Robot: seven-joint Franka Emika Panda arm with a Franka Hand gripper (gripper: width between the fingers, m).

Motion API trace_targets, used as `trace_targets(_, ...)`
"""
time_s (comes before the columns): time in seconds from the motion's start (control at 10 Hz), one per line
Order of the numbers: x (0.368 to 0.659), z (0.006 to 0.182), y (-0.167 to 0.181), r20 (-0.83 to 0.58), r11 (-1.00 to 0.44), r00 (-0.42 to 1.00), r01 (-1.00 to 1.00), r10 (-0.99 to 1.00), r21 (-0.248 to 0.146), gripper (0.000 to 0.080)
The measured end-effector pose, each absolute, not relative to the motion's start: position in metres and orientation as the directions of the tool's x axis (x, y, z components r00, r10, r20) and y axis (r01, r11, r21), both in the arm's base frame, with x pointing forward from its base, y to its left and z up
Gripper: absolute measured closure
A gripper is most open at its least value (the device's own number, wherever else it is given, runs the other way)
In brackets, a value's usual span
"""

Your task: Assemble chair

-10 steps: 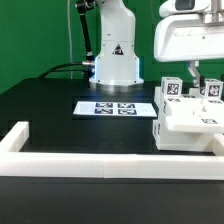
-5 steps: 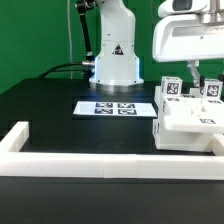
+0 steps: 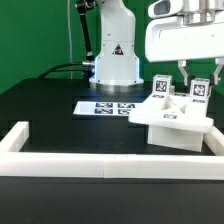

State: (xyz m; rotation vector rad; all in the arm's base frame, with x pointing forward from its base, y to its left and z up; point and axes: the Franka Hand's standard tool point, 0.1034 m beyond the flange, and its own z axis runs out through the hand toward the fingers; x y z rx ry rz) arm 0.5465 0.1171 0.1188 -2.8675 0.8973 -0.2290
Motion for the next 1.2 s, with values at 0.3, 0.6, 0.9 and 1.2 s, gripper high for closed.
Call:
trace_targets(0.3,0.545,0.119,0.113,0.091,-0.769,0.767,-0.617,-0.635,-0.169,0.0510)
trace_targets(0.6,0.546,0.133,0.115,0.094,-0.780,0.779,-0.599,-0.620,-0.183,0.0249)
trace_targets(0.9,0.547,0.138,0.115,0.099,-0.781,0.780,-0.595,-0.618,-0.189,0.0156)
trace_targets(1.2,0.547,0.137,0.114,0.098,-0.781,0.780,-0.595,-0.618,-0.188,0.0150)
